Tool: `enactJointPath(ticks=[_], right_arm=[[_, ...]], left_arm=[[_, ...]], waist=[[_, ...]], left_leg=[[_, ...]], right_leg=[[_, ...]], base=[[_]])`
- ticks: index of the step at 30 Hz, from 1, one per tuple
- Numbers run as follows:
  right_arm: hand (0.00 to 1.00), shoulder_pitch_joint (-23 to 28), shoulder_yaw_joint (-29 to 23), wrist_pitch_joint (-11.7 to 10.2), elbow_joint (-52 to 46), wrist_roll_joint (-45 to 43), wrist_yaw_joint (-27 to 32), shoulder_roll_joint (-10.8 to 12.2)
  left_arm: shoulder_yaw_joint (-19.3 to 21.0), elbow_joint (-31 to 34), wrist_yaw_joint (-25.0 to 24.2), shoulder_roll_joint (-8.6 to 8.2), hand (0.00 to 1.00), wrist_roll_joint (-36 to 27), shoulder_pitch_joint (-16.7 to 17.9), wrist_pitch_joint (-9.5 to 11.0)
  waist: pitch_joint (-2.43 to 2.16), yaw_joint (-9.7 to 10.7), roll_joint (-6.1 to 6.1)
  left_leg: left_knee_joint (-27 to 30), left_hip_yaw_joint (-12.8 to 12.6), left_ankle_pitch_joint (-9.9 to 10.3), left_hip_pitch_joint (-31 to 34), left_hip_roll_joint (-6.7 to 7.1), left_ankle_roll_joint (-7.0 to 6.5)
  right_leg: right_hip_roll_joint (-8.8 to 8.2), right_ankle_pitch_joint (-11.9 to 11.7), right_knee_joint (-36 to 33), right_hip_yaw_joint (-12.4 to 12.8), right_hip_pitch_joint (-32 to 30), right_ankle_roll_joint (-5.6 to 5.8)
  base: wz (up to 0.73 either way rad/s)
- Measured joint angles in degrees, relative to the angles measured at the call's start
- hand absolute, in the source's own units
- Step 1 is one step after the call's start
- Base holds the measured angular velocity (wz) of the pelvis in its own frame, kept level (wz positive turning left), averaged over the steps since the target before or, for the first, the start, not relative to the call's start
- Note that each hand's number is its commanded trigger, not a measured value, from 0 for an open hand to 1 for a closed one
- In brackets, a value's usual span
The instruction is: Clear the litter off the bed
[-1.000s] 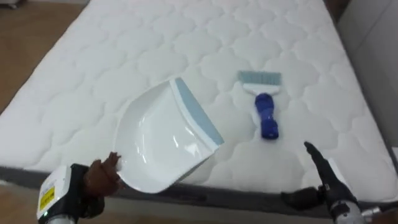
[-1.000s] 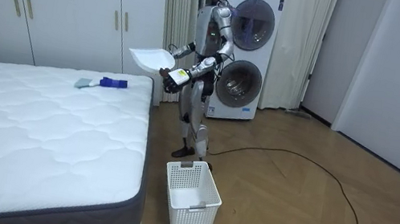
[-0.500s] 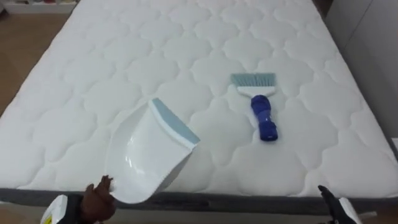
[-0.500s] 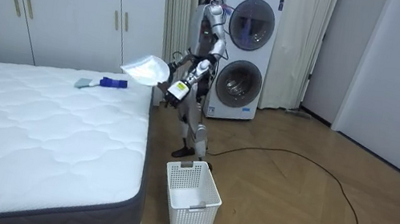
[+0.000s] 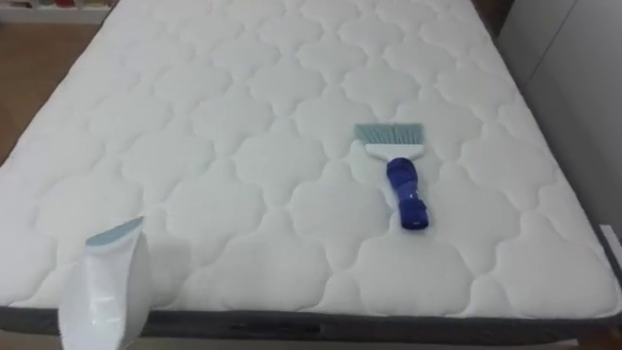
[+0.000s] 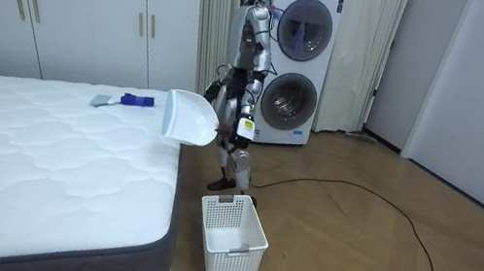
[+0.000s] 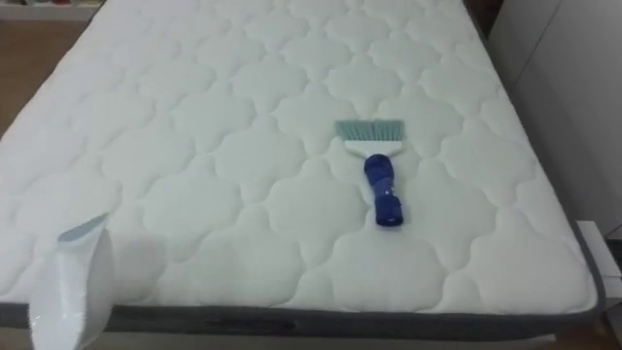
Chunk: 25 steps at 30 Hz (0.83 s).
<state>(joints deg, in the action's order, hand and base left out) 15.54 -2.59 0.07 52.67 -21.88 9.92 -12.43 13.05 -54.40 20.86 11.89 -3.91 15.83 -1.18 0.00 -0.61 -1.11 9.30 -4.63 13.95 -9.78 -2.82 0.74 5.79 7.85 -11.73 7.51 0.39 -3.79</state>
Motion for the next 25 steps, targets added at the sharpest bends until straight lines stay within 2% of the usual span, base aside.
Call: enactJointPath(ticks=[5,14,18,20,25], right_arm=[[0.0,-0.3,-1.6,1.5,0.3,-1.4,0.0,0.3],[0.0,-0.5,-3.7,2.2,1.0,-2.6,-0.2,0.5],[0.0,-1.1,-3.8,2.7,4.5,-3.1,-1.7,0.8],[0.0,-0.9,-3.8,3.4,5.6,-2.7,-2.9,1.3],[0.0,-1.1,-3.8,3.8,7.7,-2.3,-5.6,1.7]], left_arm=[[2.9,-0.2,3.1,0.15,0.0,-2.2,-0.1,-0.1],[2.9,-0.2,3.1,0.13,0.0,-2.7,-1.3,-0.4],[2.0,-2.0,0.1,-0.07,0.0,-2.1,-0.4,-1.1],[1.2,-3.7,-1.6,-0.1,0.0,-1.6,0.1,-1.4],[0.0,-7.8,-4.2,-1.39,0.0,2.0,0.0,-2.7]], waist=[[-0.06,-0.1,-0.29],[-0.16,0.4,-1.3],[-0.06,0.4,-1.74],[-0.2,0.4,-1.95],[0.08,0.6,-1.42]], left_leg=[[-0.7,0.0,0.6,0.1,-0.13,-0.38],[-0.7,0.5,0.5,0.2,0.21,-0.5],[-1.2,0.0,0.6,-0.8,0.04,-0.51],[-1.3,0.0,0.6,-1.2,-0.03,-0.51],[-1.6,0.2,0.7,-1.7,0.03,-0.65]], right_leg=[[0.35,0.1,-1.7,0.0,-1.1,0.13],[-0.11,0.2,-2.2,-0.5,-1.1,0.28],[0.23,0.2,-2.1,0.1,-0.1,0.32],[0.28,0.3,-1.9,0.0,0.3,0.31],[0.03,0.8,-2.0,-1.0,0.7,0.35]], base=[[0.0],[0.02],[-0.05],[-0.02],[0.04]])
